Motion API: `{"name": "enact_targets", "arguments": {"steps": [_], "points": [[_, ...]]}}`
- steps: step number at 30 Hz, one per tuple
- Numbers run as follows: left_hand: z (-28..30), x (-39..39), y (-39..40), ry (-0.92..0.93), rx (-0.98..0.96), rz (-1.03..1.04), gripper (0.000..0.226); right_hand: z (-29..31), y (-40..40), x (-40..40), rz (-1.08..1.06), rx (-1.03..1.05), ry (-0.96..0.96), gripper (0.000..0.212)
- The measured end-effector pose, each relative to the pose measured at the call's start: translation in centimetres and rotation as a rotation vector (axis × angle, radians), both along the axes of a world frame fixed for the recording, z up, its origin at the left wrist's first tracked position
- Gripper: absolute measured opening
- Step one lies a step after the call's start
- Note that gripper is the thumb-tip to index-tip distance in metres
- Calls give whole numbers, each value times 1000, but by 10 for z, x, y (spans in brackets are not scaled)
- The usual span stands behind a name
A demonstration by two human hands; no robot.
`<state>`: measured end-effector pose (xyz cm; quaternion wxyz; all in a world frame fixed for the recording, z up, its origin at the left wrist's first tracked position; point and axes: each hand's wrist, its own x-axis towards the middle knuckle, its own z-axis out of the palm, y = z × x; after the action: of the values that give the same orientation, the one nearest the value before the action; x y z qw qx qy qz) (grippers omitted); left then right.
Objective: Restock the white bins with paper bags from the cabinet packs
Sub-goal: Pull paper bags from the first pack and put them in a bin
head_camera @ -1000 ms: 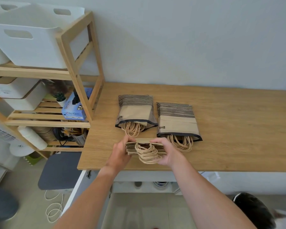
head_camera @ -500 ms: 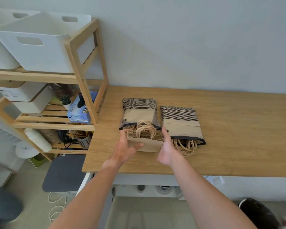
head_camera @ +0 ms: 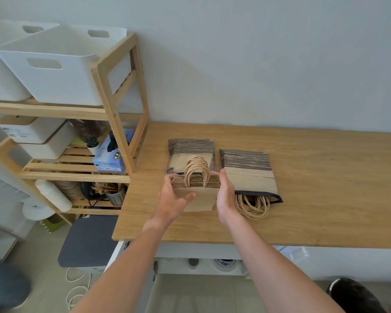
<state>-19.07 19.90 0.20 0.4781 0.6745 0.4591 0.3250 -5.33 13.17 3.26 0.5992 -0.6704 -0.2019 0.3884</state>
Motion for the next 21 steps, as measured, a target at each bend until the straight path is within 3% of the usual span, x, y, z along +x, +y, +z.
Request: {"name": "enact_targets", "arguments": {"steps": [4,7,11,15,18,21], "points": [[7,-3,6,162,217,-46,78,1,-6,10,199,19,-285,55],[18,-2,17,288,274,-124,88,9,-6,24,302,-4,-458,57],[35,3,34,586,328,-252,65,28,5,40,578,-149,-694,64],[47,10,42,768,528,-316,66,43,21,42,711,-369,-1029,35],[49,19,37,801,390,-418,55,47,30,39,817,-542,-1002,33],[46,25,33,782,335,-338,48,41,41,39,882,-596,-940,37]]}}
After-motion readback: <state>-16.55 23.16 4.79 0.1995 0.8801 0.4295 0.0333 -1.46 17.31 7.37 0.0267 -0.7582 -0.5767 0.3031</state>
